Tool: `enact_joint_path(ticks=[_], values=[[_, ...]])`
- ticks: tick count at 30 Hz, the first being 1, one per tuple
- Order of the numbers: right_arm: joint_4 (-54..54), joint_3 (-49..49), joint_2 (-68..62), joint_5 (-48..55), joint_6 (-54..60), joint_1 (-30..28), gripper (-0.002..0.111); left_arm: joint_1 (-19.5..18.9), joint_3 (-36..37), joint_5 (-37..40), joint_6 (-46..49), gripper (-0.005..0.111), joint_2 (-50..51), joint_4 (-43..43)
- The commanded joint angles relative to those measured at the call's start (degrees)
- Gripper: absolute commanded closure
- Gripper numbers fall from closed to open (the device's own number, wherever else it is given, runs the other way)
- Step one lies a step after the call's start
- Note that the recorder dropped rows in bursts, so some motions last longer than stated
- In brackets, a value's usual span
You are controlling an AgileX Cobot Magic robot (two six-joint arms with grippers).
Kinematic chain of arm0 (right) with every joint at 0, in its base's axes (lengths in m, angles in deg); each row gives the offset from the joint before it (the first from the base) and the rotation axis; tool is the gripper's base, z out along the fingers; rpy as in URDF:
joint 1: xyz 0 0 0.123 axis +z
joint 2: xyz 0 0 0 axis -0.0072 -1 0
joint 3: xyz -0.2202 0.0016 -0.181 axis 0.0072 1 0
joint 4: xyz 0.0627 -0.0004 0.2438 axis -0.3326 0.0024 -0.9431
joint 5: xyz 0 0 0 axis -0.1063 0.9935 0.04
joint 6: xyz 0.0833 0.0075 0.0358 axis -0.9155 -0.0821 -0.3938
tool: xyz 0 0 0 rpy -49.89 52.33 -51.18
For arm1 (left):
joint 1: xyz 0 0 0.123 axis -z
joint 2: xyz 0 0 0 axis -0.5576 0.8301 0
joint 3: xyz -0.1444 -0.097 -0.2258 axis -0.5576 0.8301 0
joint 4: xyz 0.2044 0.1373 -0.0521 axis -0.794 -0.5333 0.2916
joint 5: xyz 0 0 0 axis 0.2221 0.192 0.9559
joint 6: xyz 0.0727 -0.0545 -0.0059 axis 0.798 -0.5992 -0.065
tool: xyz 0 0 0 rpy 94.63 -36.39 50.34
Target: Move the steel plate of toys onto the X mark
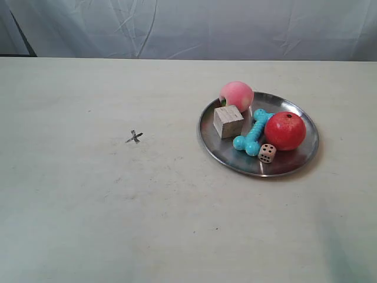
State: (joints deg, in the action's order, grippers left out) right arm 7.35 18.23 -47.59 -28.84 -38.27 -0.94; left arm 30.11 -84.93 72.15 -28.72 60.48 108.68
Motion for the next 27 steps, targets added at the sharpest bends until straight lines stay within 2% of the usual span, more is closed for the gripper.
enact_joint_path(ticks=[1, 10, 13, 14, 18, 24, 27], values=[[0.0, 0.1, 0.4, -0.8, 0.2, -0.3, 0.108, 0.5, 0.0, -0.6, 0.0, 0.107, -0.3, 0.1], [0.0, 0.1, 0.4, -0.9, 0.3, -0.3, 0.108, 3.5, 0.0, -0.6, 0.0, 0.107, -0.3, 0.1], [4.4, 0.1, 0.4, -4.3, 0.9, -0.3, 0.108, 3.6, 0.0, -0.6, 0.0, 0.107, -0.3, 0.1], [2.9, 0.1, 0.4, -7.2, 0.0, -0.3, 0.108, 3.6, 0.0, -0.6, 0.0, 0.107, -0.3, 0.1], [-14.2, 0.1, 0.4, -23.3, -7.4, -0.3, 0.108, 3.6, 0.0, -0.6, 0.0, 0.107, -0.3, 0.1], [-25.6, 0.1, 0.4, -44.7, -7.7, -0.3, 0.108, 3.6, 0.0, -0.6, 0.0, 0.107, -0.3, 0.1], [-28.9, 0.1, 0.4, -48.0, -8.4, -0.3, 0.108, 3.6, 0.0, -0.6, 0.0, 0.107, -0.3, 0.1]])
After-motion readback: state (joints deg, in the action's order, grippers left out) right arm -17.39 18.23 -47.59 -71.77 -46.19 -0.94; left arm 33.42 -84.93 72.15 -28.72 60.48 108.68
